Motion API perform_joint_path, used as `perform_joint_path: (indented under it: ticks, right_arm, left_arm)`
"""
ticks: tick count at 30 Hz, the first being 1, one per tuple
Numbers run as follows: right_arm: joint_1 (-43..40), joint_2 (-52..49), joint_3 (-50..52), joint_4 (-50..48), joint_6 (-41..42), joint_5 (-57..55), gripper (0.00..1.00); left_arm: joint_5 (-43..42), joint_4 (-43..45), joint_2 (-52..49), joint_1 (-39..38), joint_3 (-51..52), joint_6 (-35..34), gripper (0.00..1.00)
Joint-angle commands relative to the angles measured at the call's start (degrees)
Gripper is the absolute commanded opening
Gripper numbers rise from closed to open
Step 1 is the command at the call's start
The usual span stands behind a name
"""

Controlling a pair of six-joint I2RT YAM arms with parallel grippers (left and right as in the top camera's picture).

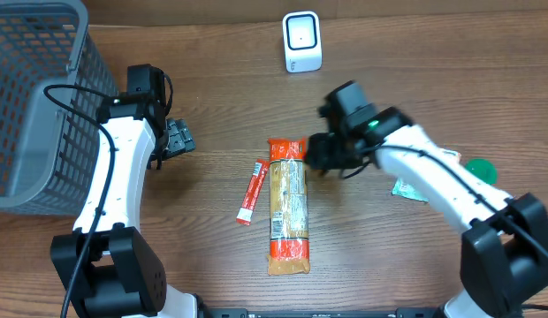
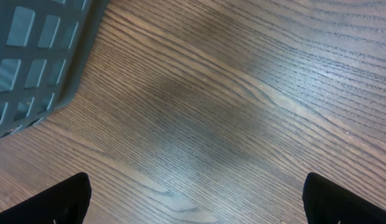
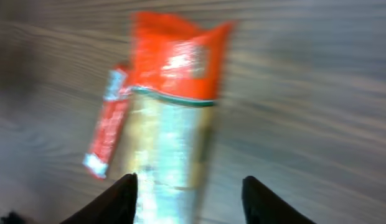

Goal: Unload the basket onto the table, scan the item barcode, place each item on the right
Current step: 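Move the right gripper left over the red stick pack, then lower the right gripper and close it on the red stick pack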

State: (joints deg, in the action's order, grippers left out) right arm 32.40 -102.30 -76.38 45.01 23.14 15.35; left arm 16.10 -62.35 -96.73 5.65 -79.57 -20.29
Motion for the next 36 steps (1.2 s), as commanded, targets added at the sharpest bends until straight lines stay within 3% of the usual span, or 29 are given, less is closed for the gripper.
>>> perform_joint_path:
  ticks: [1,4,5,7,11,13,15,17,18,23,29,36]
  right_arm:
    - [6.0,0.4,0.3,-3.3,7.4,-3.8,0.50]
    - [10.1,0.4,0.3,-7.4,7.4,-3.9,0.52]
    - [11.1,0.4,0.3,-8.9,7.3,-4.0,0.61]
    - [13.1,0.3,0.3,-11.6,7.3,-4.0,1.00]
    - [15.1,0.0,0.3,-16.2,10.8,-4.0,1.00]
    - [15.7,-0.4,0.3,-17.2,15.2,-4.9,0.88]
    - [16.9,-0.9,0.3,-17.7,19.2,-8.7,0.69]
    - [18.4,-1.5,0.3,-17.7,22.7,-15.0,0.39]
    - [19.5,-2.1,0.3,-17.7,24.7,-19.0,0.30]
    - [24.8,-5.0,0.3,-20.0,28.1,-33.0,0.24]
    - [28.7,-10.5,0.3,-21.9,28.1,-37.9,0.39]
    - [28.8,-13.6,0.2,-21.8,28.1,-36.8,0.44]
  left_arm:
    - [0.4,0.0,1.2,-0.1,-1.0,1.5,1.00]
    - [0.4,0.0,1.2,-0.1,-1.0,1.5,1.00]
    - [0.4,0.0,1.2,-0.1,-1.0,1.5,1.00]
    - [0.4,0.0,1.2,-0.1,-1.0,1.5,1.00]
    - [0.4,0.0,1.2,-0.1,-1.0,1.5,1.00]
    - [0.4,0.0,1.2,-0.1,-1.0,1.5,1.00]
    - [0.4,0.0,1.2,-0.1,-1.0,1.5,1.00]
    - [0.4,0.0,1.2,-0.1,-1.0,1.5,1.00]
    - [0.4,0.0,1.2,-0.1,-1.0,1.5,1.00]
    - [0.4,0.0,1.2,-0.1,-1.0,1.5,1.00]
    - [0.4,0.0,1.2,-0.1,-1.0,1.5,1.00]
    - [0.4,0.0,1.2,-0.1,-1.0,1.5,1.00]
